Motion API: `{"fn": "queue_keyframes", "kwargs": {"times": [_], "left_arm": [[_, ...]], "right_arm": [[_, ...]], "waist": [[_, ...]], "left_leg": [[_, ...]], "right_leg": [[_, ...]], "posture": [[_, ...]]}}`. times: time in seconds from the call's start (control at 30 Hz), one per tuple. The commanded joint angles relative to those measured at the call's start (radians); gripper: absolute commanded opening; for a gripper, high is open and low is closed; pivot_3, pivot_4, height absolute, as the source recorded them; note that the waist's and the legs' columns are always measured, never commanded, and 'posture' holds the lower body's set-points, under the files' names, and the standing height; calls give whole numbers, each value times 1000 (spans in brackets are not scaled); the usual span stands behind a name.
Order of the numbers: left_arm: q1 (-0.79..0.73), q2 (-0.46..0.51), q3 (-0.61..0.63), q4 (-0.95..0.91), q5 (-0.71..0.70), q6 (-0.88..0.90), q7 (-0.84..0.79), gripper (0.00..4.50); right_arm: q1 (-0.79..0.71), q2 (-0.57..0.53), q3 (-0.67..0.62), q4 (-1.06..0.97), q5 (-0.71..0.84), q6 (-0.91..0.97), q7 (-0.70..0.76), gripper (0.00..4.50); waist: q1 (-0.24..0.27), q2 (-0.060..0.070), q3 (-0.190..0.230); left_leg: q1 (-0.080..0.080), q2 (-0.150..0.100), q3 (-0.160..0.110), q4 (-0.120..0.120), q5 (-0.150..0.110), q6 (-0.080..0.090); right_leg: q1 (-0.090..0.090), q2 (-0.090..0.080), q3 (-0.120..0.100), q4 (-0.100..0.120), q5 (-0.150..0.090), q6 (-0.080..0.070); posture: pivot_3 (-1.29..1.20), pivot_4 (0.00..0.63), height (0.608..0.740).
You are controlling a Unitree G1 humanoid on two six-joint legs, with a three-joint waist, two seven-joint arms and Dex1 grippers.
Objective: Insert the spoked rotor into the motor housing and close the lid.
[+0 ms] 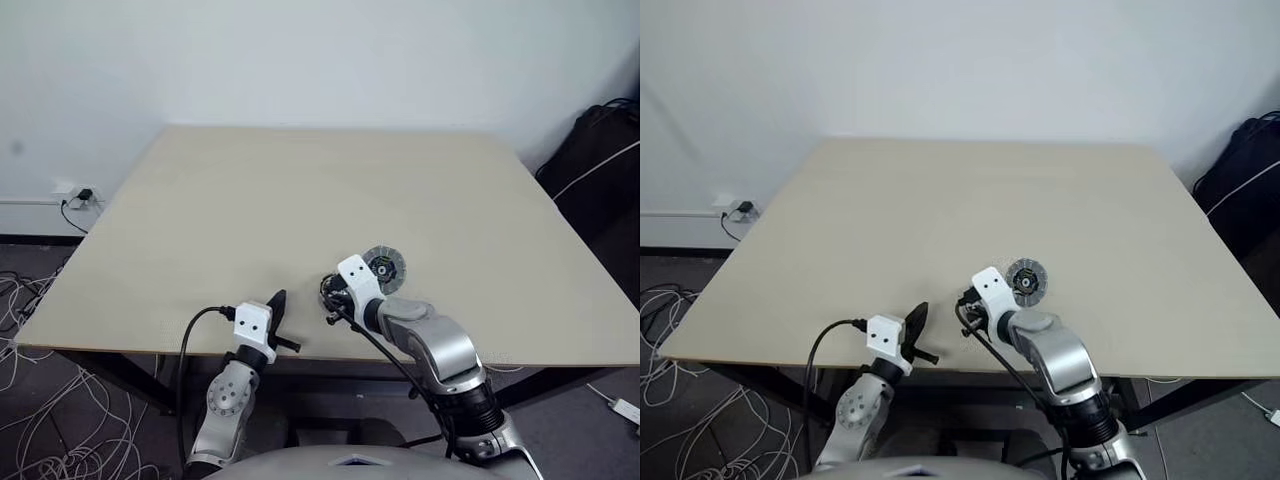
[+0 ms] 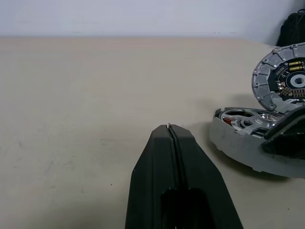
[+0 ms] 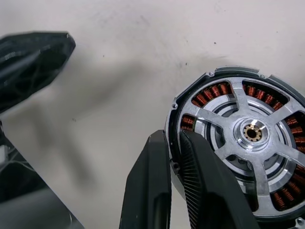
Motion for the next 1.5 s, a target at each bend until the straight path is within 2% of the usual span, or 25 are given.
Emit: {"fn": "queue_keyframes", "kwargs": {"times": [0.03, 0.17, 0.3, 0.43, 0.63, 0.8, 0.97, 1.1, 1.5], "left_arm": [[-8, -5, -2, -28, -5, -6, 6, 0], [-8, -6, -3, -29, -5, -5, 6, 0], [-10, -6, -4, -28, -6, -4, 5, 0], [-10, -5, -4, -29, -7, -4, 4, 0], [-6, -6, -5, -30, -7, -4, 4, 0], [-9, -6, -6, -29, -9, -1, 1, 0], [-13, -5, -4, -27, -10, 1, -3, 0], [-14, -6, -4, -25, -10, 1, -3, 0], [-11, -12, -6, -25, -9, -3, 2, 0]], "right_arm": [[-47, 41, -13, -2, 27, -28, -30, 1057], [-70, 89, -53, 13, 44, -95, -71, 2304], [-85, 43, -29, -3, 36, -191, -53, 2304], [-98, -114, 38, -27, -19, -360, 15, 2304], [-71, -431, 139, -67, -84, -563, 223, 2304], [-46, -559, 189, -85, -109, -631, 342, 2304], [-29, -585, 219, -103, -112, -640, 403, 2304], [-29, -561, 244, -79, -136, -644, 403, 2304], [-72, -482, 257, 123, -197, -697, 390, 2304]], "waist": [[-4, 0, 0], [-5, 1, -1], [-5, 1, -1], [-5, 1, -1], [0, 0, -1], [4, 0, -1], [10, -1, -1], [11, -2, -1], [11, -2, -2]], "left_leg": [[0, 0, 0, 0, 0, 0], [0, 0, 0, 0, 0, -1], [0, -1, 0, 0, 0, -1], [0, -1, 0, 0, 0, -1], [0, -1, 0, 1, 0, -1], [1, 0, 0, 1, 0, 0], [0, 0, 0, 5, 0, 1], [0, 0, 0, 9, -1, 2], [-1, 0, 0, 14, -1, 3]], "right_leg": [[0, 0, 0, 0, 0, 0], [0, 1, 0, 0, 1, 2], [0, 0, 0, 0, 3, 5], [0, 0, 0, 0, 3, 5], [1, 0, 0, 0, 0, 0], [2, 0, 0, 0, 0, -1], [3, -1, 0, 0, 0, 0], [5, -1, 0, 0, 1, 1], [6, 0, 0, 0, 4, 5]], "posture": [[0, 0, 740], [0, 0, 740], [0, 0, 740], [0, 0, 740], [0, 0, 740], [0, 0, 740], [0, 0, 740], [0, 0, 740], [0, 0, 740]]}}
